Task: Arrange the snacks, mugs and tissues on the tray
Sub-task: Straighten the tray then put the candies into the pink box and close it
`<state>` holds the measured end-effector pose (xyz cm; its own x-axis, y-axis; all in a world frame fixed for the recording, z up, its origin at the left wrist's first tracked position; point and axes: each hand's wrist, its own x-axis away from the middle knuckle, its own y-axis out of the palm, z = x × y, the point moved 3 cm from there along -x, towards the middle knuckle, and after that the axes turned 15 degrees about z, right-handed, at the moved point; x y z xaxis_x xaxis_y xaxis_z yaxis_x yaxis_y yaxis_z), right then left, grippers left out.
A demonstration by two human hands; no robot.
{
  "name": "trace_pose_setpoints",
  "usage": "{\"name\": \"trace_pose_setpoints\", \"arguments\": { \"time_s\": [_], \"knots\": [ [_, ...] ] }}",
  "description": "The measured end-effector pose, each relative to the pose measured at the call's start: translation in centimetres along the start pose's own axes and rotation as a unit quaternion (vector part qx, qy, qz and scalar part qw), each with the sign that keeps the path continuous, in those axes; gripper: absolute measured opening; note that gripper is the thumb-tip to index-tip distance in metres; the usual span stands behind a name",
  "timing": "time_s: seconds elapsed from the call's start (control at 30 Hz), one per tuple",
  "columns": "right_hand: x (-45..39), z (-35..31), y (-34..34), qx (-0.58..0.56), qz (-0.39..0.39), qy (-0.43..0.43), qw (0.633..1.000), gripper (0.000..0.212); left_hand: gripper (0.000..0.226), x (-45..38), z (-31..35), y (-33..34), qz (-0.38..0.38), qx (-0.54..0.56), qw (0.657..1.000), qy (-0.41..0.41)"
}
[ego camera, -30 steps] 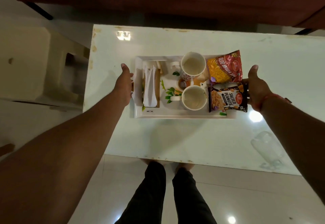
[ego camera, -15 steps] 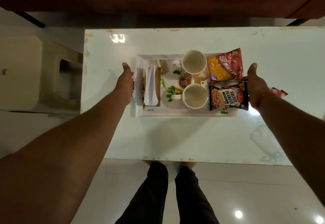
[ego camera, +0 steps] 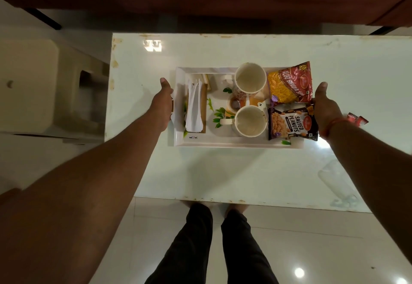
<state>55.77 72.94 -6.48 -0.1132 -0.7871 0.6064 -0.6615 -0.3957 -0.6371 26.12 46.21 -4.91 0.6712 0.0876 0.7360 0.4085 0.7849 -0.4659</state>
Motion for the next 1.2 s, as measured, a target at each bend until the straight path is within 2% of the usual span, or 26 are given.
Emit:
{"name": "trace_pose_setpoints", "arguments": {
  "time_s": [0.2, 0.27, 0.3, 0.37, 0.4, 0.53, 0.67, 0.73, 0.83, 0.97, 1.03, 1.2],
  "knots": [
    [0.0, -0.1, 0.0, 0.006, -0.005, -0.022, 1.000, 0.076, 0.073, 0.0, 0.0, 0.1, 0.002, -0.006, 1.000, -0.016],
    [0.1, -0.1, 0.0, 0.007, 0.013, -0.045, 0.999, 0.073, 0.068, 0.1, 0.3, -0.3, 0.037, -0.063, 0.992, 0.100],
    [0.1, -0.1, -0.3, 0.019, 0.037, -0.071, 0.997, 0.072, 0.063, 0.1, 0.5, -0.7, 0.076, -0.110, 0.972, 0.191],
    [0.1, -0.2, -0.9, 0.071, 0.095, -0.136, 0.984, 0.073, 0.054, 0.9, 1.4, -1.1, 0.157, -0.176, 0.903, 0.360],
    [0.2, -0.1, -1.5, 0.092, 0.119, -0.167, 0.974, 0.071, 0.052, 1.6, 2.0, -0.8, 0.170, -0.187, 0.871, 0.422],
    [0.1, 0.7, -3.6, 0.100, 0.152, -0.250, 0.951, 0.053, 0.048, 5.8, 5.3, 2.9, 0.113, -0.209, 0.766, 0.597],
    [-0.3, 1.8, -7.1, 0.075, 0.182, -0.291, 0.936, 0.046, 0.044, 11.9, 6.7, 9.0, 0.033, -0.258, 0.672, 0.693],
    [-1.0, 2.9, -8.8, 0.086, 0.191, -0.287, 0.935, 0.035, 0.045, 14.8, 6.2, 12.0, 0.003, -0.268, 0.646, 0.714],
    [-2.8, 4.6, -12.0, 0.129, 0.186, -0.320, 0.920, 0.028, 0.046, 18.6, 4.3, 17.0, -0.063, -0.271, 0.635, 0.720],
    [-6.1, 7.5, -16.3, 0.207, 0.158, -0.346, 0.901, 0.031, 0.042, 23.6, 0.4, 25.1, -0.155, -0.317, 0.588, 0.728],
    [-7.3, 9.2, -17.4, 0.254, 0.114, -0.366, 0.888, 0.036, 0.042, 24.9, -1.5, 28.9, -0.166, -0.362, 0.592, 0.701],
    [-9.3, 12.4, -17.5, 0.374, -0.010, -0.514, 0.772, 0.043, 0.051, 25.3, -4.6, 36.3, -0.142, -0.468, 0.595, 0.638]
  ]
}}
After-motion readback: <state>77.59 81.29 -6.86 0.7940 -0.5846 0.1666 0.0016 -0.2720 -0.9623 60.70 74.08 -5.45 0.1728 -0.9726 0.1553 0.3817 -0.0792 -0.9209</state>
